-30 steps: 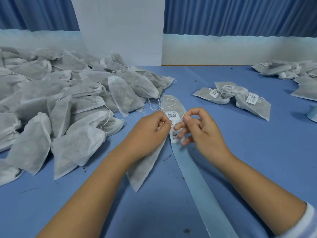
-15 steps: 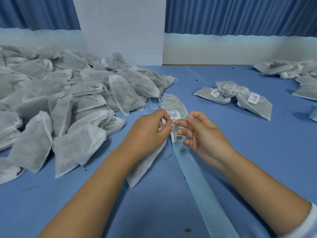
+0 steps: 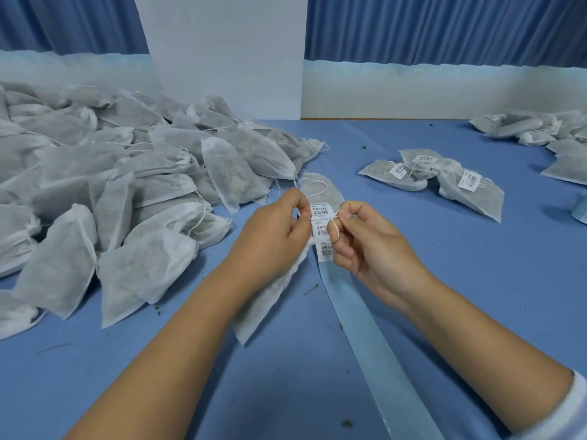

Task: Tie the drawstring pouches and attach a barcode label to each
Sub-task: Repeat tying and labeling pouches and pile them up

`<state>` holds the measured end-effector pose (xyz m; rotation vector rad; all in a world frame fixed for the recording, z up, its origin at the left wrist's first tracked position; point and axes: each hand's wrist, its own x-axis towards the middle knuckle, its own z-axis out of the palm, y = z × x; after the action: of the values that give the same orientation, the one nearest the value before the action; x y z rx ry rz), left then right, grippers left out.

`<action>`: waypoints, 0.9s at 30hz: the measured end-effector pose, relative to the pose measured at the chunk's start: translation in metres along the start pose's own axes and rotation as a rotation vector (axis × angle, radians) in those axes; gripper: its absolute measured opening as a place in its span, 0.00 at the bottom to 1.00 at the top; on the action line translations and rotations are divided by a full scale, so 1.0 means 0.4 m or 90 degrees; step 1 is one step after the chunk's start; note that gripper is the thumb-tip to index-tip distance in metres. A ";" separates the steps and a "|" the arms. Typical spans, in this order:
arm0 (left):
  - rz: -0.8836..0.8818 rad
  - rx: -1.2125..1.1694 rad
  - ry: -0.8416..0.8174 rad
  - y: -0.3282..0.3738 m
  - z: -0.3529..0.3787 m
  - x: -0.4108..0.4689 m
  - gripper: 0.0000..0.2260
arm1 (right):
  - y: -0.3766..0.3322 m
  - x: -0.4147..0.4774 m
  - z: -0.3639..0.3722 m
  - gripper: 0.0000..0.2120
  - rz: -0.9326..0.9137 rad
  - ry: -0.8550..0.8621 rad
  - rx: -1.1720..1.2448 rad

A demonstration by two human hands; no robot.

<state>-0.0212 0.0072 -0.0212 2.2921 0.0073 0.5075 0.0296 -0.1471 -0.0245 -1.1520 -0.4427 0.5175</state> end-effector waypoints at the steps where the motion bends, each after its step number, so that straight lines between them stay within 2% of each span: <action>1: 0.000 0.000 -0.002 0.001 0.001 -0.001 0.07 | 0.001 0.000 0.000 0.07 0.001 0.002 0.007; 7: -0.008 0.020 0.017 0.005 0.010 -0.003 0.02 | 0.003 0.000 -0.004 0.07 -0.008 0.022 -0.007; 14: -0.028 -0.030 -0.033 0.003 0.008 -0.006 0.05 | 0.003 0.004 -0.018 0.06 -0.063 0.069 -0.111; 21: -0.209 -0.115 -0.199 -0.013 -0.041 0.006 0.10 | -0.009 0.008 -0.035 0.05 -0.125 0.145 -0.188; 24: -0.258 -0.089 -0.203 -0.023 -0.069 0.007 0.17 | -0.009 0.005 -0.033 0.05 -0.150 0.129 -0.223; 27: -0.299 -0.075 -0.193 -0.034 -0.094 0.007 0.12 | -0.005 0.000 -0.029 0.07 -0.170 0.101 -0.250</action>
<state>-0.0302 0.0435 -0.0065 2.1336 0.3472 -0.0794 0.0364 -0.1563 -0.0265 -1.4706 -0.5664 0.1050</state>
